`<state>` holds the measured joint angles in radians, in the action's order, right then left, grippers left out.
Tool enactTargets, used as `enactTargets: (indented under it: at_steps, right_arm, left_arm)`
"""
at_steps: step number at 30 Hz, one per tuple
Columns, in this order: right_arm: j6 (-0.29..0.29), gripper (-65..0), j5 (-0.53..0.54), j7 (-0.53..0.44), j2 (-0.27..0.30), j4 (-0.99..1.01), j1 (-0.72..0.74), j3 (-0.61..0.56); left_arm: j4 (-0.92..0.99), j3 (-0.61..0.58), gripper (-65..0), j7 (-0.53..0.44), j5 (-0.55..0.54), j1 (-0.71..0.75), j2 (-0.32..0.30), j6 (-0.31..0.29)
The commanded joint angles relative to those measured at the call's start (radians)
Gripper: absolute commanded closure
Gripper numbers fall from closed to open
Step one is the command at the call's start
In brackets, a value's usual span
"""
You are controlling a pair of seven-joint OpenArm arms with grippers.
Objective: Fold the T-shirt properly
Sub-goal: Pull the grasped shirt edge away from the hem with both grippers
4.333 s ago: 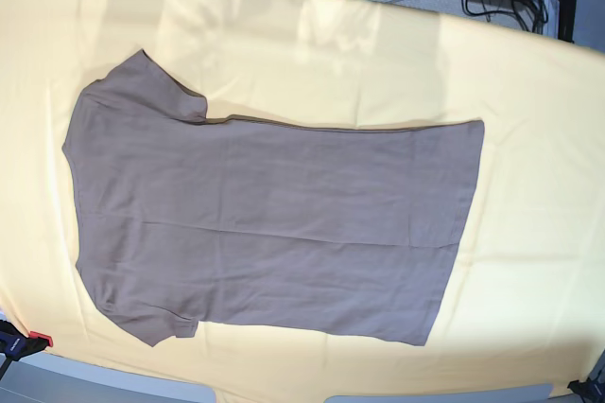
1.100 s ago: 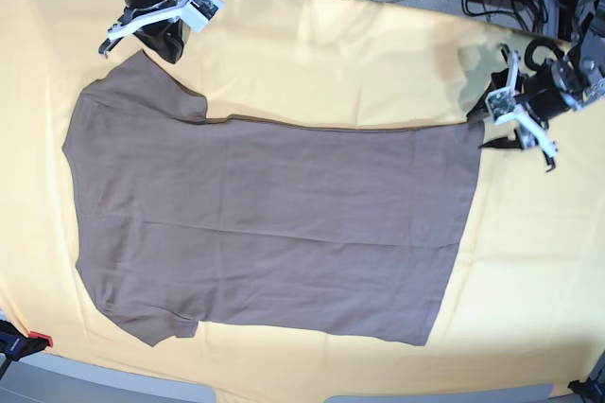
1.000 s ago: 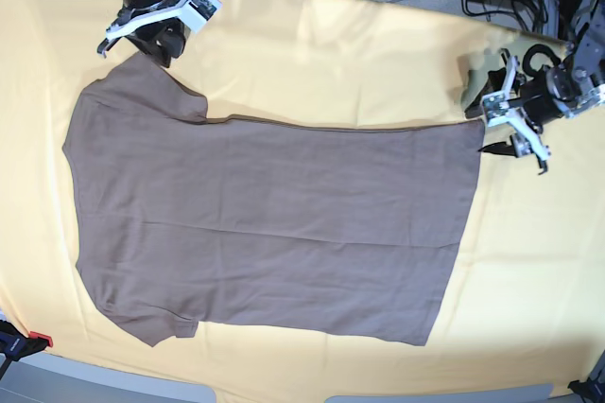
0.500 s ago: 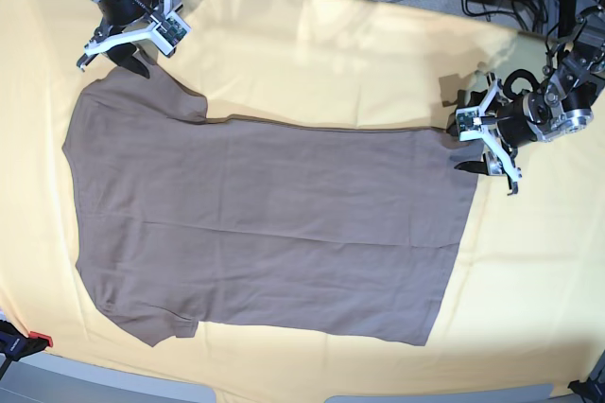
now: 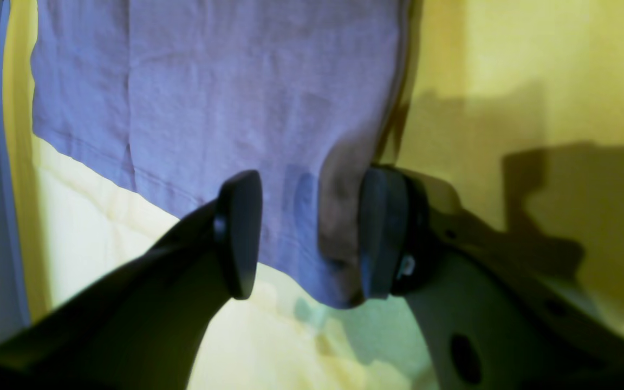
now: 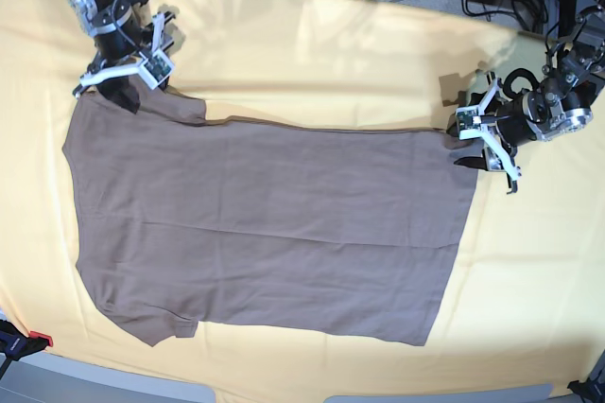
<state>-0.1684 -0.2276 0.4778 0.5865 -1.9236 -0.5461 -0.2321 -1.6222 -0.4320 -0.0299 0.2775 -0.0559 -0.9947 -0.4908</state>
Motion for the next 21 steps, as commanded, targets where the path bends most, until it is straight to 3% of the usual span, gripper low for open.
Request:
enactTargets:
  at_steps: [1, 3, 4, 9, 17, 21]
  right_arm:
    - [-0.022, -26.4, -0.012, 0.122, 0.013, 0.037, 0.010, 0.004]
    - [-0.023, -8.1, -0.011, 0.175, 0.013, 0.042, 0.044, 0.004]
    - [-0.019, 0.0, -0.011, 0.207, 0.013, 0.037, 0.060, 0.004]
    - [0.029, 0.0, -0.011, 0.299, 0.026, -0.029, 0.084, 0.004]
    - [0.029, 0.0, -0.051, 0.354, 0.136, -0.192, -0.045, 0.006]
    - [0.061, 0.0, -0.082, 0.377, 0.171, -0.253, -0.140, 0.044]
  left_arm:
    - [-0.005, 0.006, -16.9, 0.007, -0.002, -0.009, -0.019, -0.003]
    - [-0.008, 0.006, 0.0, 0.012, -0.002, -0.009, -0.019, -0.003]
    - [-0.010, 0.006, 0.0, 0.015, -0.002, -0.009, -0.020, -0.003]
    - [-0.064, 0.006, 0.0, 0.034, -0.002, -0.009, -0.040, -0.003]
    - [-0.220, 0.008, 0.0, 0.098, -0.012, -0.011, -0.136, 0.026]
    - [-0.269, 0.008, 0.0, 0.154, -0.114, -0.009, -0.185, 0.027]
